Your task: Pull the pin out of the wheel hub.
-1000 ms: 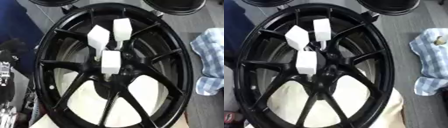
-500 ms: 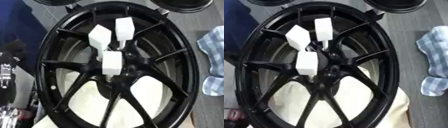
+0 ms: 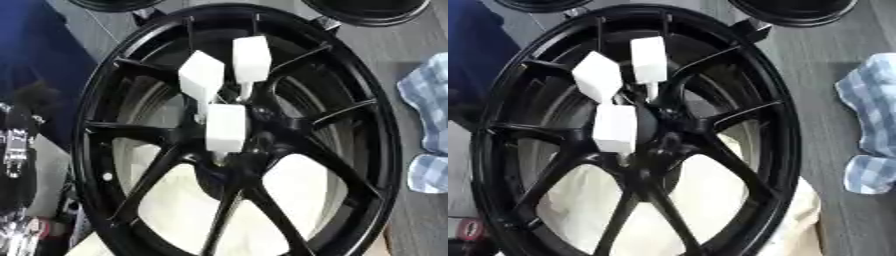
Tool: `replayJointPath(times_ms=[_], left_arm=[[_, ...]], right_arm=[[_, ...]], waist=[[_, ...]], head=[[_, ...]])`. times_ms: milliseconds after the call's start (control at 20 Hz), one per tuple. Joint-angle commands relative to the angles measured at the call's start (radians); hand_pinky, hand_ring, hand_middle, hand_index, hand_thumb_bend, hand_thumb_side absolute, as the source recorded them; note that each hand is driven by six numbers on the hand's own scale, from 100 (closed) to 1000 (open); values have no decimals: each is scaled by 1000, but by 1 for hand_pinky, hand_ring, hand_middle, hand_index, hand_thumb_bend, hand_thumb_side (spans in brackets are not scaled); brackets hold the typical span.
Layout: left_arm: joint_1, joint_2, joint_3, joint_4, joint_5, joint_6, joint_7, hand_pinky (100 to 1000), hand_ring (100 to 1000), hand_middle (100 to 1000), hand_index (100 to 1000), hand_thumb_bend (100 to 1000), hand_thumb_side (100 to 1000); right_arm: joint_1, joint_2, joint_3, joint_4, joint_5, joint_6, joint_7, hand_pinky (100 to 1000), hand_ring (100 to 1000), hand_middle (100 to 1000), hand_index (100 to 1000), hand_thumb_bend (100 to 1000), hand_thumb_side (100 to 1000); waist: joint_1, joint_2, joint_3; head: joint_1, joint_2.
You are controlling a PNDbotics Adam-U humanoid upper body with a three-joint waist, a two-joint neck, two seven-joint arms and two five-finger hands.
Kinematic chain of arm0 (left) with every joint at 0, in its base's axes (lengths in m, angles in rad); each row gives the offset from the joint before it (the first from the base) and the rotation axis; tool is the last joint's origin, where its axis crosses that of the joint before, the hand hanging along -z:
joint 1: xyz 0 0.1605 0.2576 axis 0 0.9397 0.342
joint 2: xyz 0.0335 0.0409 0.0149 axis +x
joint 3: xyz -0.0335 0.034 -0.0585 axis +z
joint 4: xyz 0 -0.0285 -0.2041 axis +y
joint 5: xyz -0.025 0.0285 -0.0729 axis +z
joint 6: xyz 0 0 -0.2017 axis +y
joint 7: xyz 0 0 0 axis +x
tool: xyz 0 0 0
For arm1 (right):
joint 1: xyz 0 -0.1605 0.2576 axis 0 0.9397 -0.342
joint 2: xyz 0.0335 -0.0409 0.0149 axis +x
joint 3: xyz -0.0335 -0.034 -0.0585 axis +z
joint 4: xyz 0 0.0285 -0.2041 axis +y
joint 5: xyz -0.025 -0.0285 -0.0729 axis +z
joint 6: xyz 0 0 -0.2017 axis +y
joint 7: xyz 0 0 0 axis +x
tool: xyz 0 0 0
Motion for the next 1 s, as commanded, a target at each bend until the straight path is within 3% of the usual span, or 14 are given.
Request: replayJointPath(times_ms=[50, 300, 450, 550, 750, 1000], left_arm=[[-8, 4, -1, -15, 0, 4, -3, 802, 948, 682, 803, 100, 759], [-8, 6, -2, -15, 6, 8, -7, 802, 949, 682, 803, 100, 759], [-10, 8, -6, -15, 11, 9, -11, 801, 949, 681, 803, 100, 758], [-14, 11, -12, -15, 17, 9, -17, 801, 948, 681, 803, 100, 758], [-21, 16, -21, -15, 27, 6, -32, 801, 948, 681, 803, 100, 757], [-28, 15, -28, -15, 26, 0, -43, 801, 949, 681, 803, 100, 756]], right_arm=[[-12, -17, -2, -18, -42, -56, -6, 781, 814, 809, 704, 585, 376], [-58, -22, 28, -18, -175, -208, -10, 755, 748, 714, 621, 466, 367], [-112, -16, 76, -18, -222, -329, 23, 736, 707, 664, 578, 373, 373], [-162, -4, 104, -18, -242, -380, 46, 728, 688, 643, 561, 318, 384], [-232, 36, 155, -18, -238, -409, 92, 721, 671, 623, 544, 282, 390], [-279, 91, 197, -18, -204, -397, 116, 712, 657, 611, 532, 280, 387]], waist=[[-3, -17, -3], [-5, -22, -6], [-5, -25, -4], [-4, -26, -3], [0, -22, 1], [7, -10, 2]], head=[[6, -14], [7, -18], [-1, -17], [-7, -17], [-16, -24], [-16, -29]])
